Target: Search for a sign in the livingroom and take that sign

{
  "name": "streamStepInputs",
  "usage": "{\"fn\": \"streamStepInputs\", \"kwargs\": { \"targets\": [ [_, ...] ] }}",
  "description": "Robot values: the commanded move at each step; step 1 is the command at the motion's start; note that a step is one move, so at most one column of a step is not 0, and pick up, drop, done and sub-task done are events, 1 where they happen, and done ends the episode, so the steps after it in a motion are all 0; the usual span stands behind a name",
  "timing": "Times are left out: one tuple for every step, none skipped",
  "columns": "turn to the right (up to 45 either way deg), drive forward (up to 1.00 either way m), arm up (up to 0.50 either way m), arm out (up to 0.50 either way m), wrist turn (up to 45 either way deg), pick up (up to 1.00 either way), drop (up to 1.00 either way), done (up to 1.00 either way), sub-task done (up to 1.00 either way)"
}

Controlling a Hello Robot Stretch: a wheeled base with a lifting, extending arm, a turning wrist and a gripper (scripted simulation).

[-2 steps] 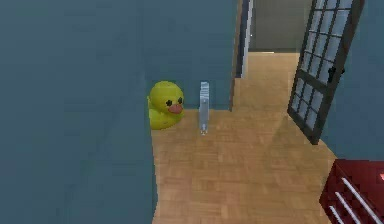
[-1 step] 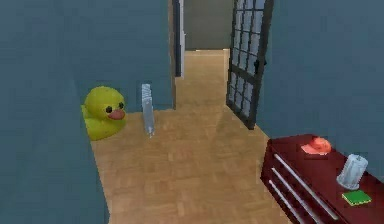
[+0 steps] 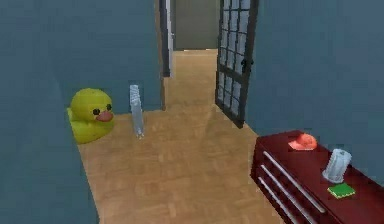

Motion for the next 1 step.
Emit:
{"fn": "streamStepInputs", "kwargs": {
  "targets": [
    [0.0,1.00,0.00,0.00,0.0,0.00,0.00,0.00,0.00]
  ]
}}
